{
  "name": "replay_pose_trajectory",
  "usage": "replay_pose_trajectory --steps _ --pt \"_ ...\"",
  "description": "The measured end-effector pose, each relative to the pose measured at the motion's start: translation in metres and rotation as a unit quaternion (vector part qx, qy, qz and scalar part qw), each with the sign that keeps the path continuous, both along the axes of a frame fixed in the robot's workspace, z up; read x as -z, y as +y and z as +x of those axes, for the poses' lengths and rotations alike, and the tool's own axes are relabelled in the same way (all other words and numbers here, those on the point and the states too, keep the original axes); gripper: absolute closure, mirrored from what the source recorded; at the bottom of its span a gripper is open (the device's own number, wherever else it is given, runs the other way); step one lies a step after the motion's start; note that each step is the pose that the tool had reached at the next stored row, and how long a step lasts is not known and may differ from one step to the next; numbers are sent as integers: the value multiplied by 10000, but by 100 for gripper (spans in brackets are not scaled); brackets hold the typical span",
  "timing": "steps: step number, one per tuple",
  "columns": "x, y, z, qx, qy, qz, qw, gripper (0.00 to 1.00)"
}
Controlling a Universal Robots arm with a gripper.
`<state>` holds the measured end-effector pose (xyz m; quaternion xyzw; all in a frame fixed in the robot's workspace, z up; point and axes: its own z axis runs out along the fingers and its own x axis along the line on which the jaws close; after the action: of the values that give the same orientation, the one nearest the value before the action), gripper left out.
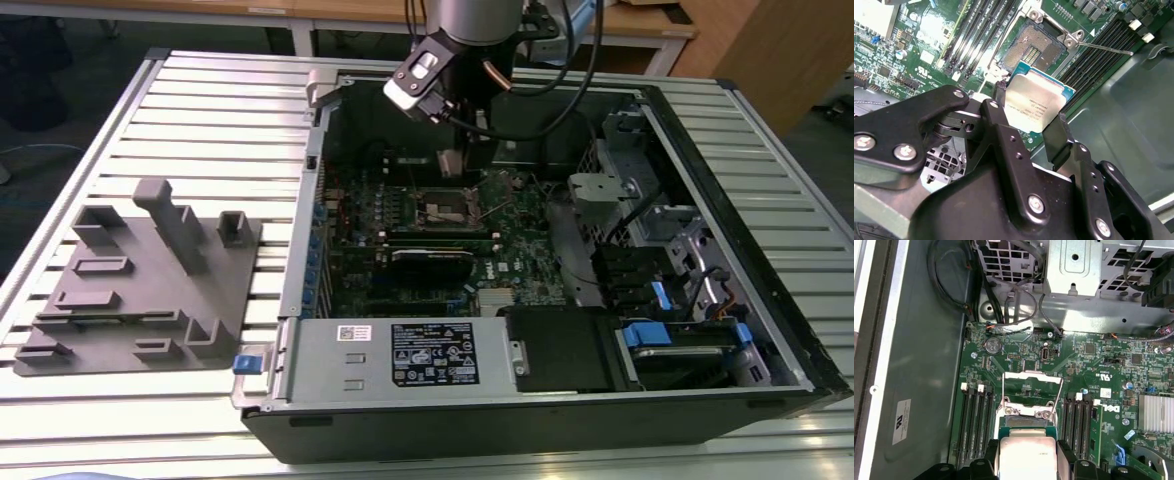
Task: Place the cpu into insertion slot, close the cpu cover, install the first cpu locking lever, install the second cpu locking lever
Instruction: 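Place the cpu into insertion slot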
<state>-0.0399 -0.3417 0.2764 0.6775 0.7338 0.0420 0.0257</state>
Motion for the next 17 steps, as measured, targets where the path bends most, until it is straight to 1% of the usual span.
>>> replay_pose_trajectory --steps 4,17 --pt "27 0 -6 0 0 0 10000 46" --pt "55 0 -10 0 0 0 10000 46"
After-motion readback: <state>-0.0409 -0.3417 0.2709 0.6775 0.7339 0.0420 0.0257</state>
